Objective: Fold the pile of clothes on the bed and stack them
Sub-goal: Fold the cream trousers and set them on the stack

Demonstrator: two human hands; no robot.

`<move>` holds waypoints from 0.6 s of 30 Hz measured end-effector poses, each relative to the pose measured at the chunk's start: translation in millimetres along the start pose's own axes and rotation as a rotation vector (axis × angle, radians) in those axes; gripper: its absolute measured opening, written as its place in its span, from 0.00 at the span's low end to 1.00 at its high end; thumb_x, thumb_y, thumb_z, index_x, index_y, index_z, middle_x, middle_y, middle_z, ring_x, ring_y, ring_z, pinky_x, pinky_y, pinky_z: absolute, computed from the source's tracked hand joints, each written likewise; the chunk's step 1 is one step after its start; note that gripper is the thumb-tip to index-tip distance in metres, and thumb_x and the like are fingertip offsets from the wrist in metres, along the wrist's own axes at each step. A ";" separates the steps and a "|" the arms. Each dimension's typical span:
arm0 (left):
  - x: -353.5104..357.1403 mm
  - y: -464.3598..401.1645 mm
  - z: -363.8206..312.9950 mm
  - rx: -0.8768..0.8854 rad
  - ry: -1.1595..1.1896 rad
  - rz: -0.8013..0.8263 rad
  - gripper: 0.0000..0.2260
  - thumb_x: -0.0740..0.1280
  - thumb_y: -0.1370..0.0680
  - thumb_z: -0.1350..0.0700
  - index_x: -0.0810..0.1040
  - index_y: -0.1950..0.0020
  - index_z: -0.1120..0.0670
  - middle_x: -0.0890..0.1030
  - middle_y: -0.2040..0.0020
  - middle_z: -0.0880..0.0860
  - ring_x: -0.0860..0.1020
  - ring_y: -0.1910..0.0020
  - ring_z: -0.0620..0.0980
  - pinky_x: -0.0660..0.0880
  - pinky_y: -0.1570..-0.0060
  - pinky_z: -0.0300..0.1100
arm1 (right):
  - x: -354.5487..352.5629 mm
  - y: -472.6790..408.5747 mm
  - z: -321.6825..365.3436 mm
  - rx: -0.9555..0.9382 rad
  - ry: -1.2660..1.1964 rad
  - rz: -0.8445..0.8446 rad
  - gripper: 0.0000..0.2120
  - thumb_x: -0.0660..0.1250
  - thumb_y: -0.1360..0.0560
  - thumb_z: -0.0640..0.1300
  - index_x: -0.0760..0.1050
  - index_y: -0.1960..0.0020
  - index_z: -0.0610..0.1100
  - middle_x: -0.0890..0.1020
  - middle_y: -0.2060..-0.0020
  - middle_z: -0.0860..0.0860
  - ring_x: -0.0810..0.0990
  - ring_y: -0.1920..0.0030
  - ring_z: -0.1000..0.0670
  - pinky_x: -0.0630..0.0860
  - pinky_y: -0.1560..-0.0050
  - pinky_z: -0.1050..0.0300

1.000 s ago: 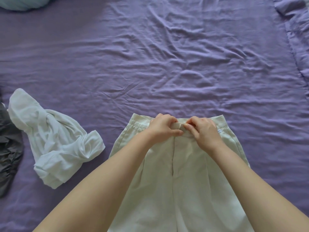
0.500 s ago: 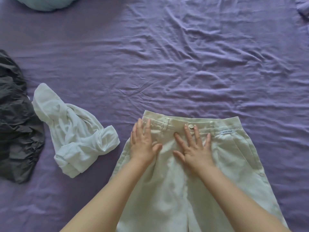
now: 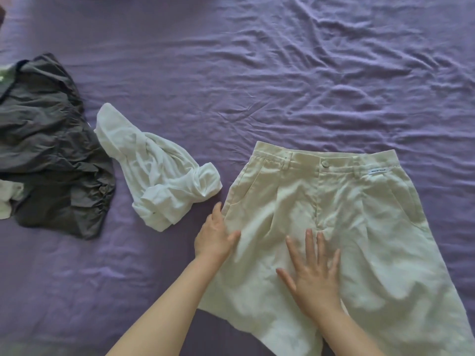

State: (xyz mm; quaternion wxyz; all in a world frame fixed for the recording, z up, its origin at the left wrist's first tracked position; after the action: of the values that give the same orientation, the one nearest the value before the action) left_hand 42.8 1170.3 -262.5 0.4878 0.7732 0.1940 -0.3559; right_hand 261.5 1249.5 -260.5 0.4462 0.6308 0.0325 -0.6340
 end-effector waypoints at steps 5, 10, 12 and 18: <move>-3.2 14.2 45.7 -0.054 0.047 -0.005 0.13 0.65 0.24 0.43 0.69 0.51 0.51 0.79 0.55 0.47 0.75 0.57 0.50 0.67 0.62 0.46 | 16.9 16.2 -10.8 -0.050 0.061 -0.027 0.35 0.34 0.23 0.67 0.61 0.26 0.51 0.66 0.29 0.39 0.37 0.23 0.45 0.58 0.35 0.28; -17.1 29.0 45.9 0.081 0.314 -0.039 0.15 0.67 0.24 0.46 0.67 0.64 0.52 0.75 0.66 0.47 0.73 0.65 0.47 0.67 0.66 0.44 | 5.0 33.5 -6.2 -0.106 0.076 -0.115 0.30 0.35 0.22 0.66 0.43 0.23 0.54 0.49 0.23 0.44 0.48 0.24 0.41 0.57 0.33 0.29; -20.6 32.5 44.6 0.049 0.511 0.093 0.11 0.71 0.26 0.46 0.74 0.61 0.51 0.78 0.64 0.46 0.76 0.65 0.44 0.72 0.64 0.39 | 10.5 46.1 -2.9 -0.138 0.105 -0.140 0.30 0.35 0.22 0.65 0.45 0.24 0.54 0.43 0.23 0.46 0.44 0.23 0.43 0.52 0.32 0.32; -2.2 58.0 66.1 -0.041 0.603 0.380 0.14 0.76 0.30 0.52 0.78 0.47 0.47 0.84 0.51 0.44 0.82 0.52 0.43 0.79 0.51 0.41 | 32.7 62.3 -9.8 -0.148 0.176 -0.002 0.36 0.44 0.27 0.72 0.55 0.25 0.53 0.51 0.24 0.43 0.52 0.25 0.39 0.49 0.32 0.35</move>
State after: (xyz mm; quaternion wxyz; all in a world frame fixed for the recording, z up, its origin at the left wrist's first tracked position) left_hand 55.0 1085.3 -243.0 0.4816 0.8556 0.1891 -0.0107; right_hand 313.1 1200.8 -257.1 0.4863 0.6494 0.1189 -0.5725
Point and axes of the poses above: each hand's wrist, its own y-axis away from the middle knuckle, its own x-axis out of the palm, z = x × y, the point moved 5 cm from there along -y, towards the middle knuckle
